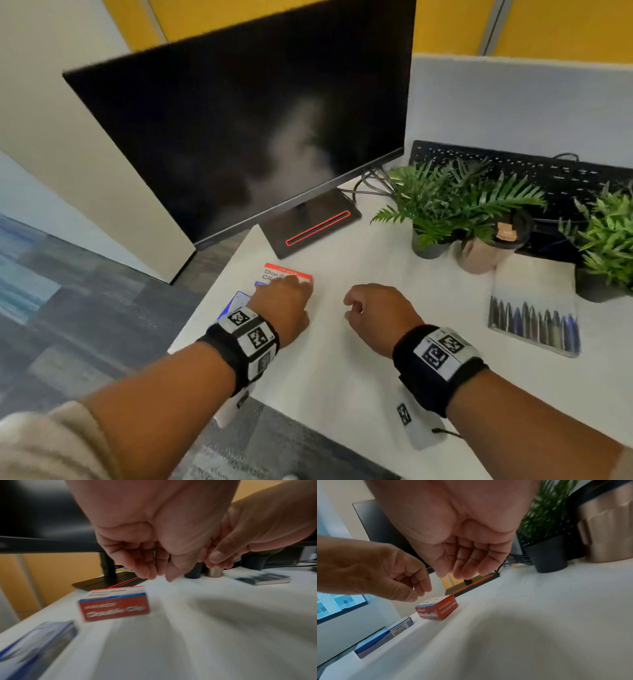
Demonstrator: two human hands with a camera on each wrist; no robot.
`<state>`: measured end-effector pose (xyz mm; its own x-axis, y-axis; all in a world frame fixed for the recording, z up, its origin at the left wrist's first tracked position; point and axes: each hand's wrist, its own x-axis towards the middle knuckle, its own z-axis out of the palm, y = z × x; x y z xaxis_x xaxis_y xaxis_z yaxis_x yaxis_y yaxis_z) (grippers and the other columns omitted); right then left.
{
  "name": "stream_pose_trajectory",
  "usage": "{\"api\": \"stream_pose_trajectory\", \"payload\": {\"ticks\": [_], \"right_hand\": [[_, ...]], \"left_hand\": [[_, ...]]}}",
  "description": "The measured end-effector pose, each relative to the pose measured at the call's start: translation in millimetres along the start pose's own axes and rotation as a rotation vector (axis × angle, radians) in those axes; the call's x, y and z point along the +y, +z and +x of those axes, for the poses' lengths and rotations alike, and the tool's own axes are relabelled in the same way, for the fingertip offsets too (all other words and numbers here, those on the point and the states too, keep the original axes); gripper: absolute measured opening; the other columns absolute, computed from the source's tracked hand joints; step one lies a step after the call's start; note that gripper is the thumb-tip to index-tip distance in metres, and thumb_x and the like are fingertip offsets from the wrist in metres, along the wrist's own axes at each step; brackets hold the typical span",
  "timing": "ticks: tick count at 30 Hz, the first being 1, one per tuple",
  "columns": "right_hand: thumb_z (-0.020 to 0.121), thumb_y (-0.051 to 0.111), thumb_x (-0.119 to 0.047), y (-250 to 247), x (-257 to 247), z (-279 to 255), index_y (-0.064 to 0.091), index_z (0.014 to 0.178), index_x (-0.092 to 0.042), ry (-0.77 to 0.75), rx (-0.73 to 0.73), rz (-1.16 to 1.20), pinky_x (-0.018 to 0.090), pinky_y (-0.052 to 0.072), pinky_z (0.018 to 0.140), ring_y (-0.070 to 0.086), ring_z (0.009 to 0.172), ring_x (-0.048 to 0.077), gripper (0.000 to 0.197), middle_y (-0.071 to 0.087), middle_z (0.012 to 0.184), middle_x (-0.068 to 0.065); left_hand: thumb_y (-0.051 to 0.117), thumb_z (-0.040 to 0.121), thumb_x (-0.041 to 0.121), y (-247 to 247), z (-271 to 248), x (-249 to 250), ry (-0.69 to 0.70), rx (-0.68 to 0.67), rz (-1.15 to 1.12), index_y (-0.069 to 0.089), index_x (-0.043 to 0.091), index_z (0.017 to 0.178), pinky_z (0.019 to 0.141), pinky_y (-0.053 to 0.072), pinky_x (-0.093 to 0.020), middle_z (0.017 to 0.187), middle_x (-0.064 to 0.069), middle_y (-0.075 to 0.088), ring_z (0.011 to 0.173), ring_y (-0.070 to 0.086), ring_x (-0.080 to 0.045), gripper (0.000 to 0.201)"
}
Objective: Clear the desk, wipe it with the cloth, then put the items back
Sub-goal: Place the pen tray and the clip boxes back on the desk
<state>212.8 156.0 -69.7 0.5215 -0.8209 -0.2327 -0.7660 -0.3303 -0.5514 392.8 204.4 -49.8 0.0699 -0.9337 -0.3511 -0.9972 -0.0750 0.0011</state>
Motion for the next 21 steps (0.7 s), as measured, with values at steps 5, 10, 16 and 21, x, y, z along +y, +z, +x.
{"api": "stream_pose_trajectory", "payload": {"ticks": [5, 10, 16, 21], "right_hand": [[0.085, 0.063, -0.025, 42, -49, 38, 0.054, 0.125, -0.024, 0.069, -0.007, 0.002, 0.033, 0.048, 0.092, 0.058, 0.106, 0.024, 0.042, 0.059, 0.117, 0.004], [0.079, 0.068, -0.022, 85, -65, 72, 0.035, 0.138, -0.022, 0.151, 0.028, -0.006, 0.037, 0.051, 0.093, 0.057, 0.111, 0.026, 0.067, 0.049, 0.128, 0.007], [0.084, 0.059, -0.024, 101, -62, 76, 0.047, 0.117, -0.024, 0.237, 0.19, 0.05, 0.039, 0.055, 0.082, 0.06, 0.094, 0.025, 0.035, 0.055, 0.107, 0.005], [0.078, 0.07, -0.024, 76, -56, 50, 0.048, 0.115, -0.029, 0.248, 0.273, 0.217, 0.027, 0.056, 0.082, 0.061, 0.095, 0.016, 0.044, 0.055, 0.109, -0.004]], "left_hand": [[0.066, 0.076, 0.03, 12, 24, -68, -0.033, 0.054, 0.018, 0.048, 0.023, 0.129, 0.091, 0.05, -0.043, 0.129, -0.004, 0.049, 0.114, 0.051, -0.026, 0.056], [0.066, 0.078, 0.027, 25, 56, -93, 0.058, 0.047, 0.075, 0.034, 0.025, 0.141, 0.093, 0.05, -0.041, 0.14, -0.001, 0.043, 0.12, 0.048, -0.025, 0.071], [0.065, 0.082, 0.027, 32, 72, -104, 0.172, 0.065, 0.018, 0.046, 0.023, 0.128, 0.091, 0.051, -0.039, 0.122, -0.003, 0.055, 0.109, 0.055, -0.023, 0.05], [0.068, 0.081, 0.028, 12, 61, -95, 0.28, 0.108, -0.113, 0.045, 0.026, 0.13, 0.09, 0.054, -0.031, 0.122, 0.002, 0.053, 0.105, 0.06, -0.018, 0.054]]}}
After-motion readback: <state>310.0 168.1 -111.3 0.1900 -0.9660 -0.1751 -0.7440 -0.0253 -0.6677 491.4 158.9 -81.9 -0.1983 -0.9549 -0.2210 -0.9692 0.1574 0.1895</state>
